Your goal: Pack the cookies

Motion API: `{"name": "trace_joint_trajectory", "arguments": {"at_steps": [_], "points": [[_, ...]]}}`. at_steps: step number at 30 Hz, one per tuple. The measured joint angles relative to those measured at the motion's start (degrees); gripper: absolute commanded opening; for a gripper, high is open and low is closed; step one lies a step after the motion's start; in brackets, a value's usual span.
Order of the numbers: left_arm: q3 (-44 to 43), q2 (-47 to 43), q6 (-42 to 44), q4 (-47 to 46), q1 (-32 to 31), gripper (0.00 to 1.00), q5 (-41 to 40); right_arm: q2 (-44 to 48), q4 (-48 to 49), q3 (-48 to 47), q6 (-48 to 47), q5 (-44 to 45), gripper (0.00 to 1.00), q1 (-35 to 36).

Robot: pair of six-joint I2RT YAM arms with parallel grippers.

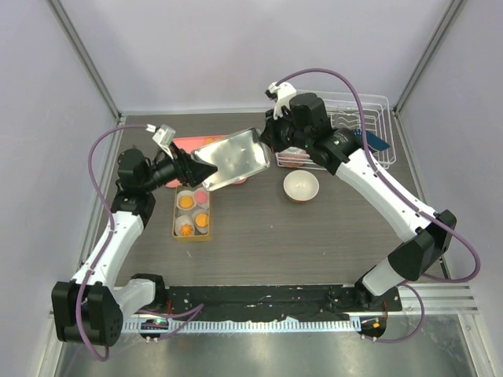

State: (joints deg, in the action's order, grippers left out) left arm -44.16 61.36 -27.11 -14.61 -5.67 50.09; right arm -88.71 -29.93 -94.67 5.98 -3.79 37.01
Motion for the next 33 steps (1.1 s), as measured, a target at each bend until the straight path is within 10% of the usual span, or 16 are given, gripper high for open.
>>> {"name": "trace_joint_trajectory", "arguments": {"at_steps": [16, 25, 33], "points": [[1.44, -1.25, 0.0, 0.04, 0.0, 0.38, 0.37, 1.86, 0.72, 0.74, -0.02, 0.04, 0.02, 0.0], [1.44, -1.38, 0.42, 0.44, 0.0, 0.04, -0.07, 1.92, 0.92, 1.92, -0.33, -0.74, 0.21, 0.0], [1.03, -1.99, 0.79, 1.25, 0.0, 0.01, -0.63, 3.19, 0.26, 3.48, -1.55, -1.86, 0.51, 0.0]]}}
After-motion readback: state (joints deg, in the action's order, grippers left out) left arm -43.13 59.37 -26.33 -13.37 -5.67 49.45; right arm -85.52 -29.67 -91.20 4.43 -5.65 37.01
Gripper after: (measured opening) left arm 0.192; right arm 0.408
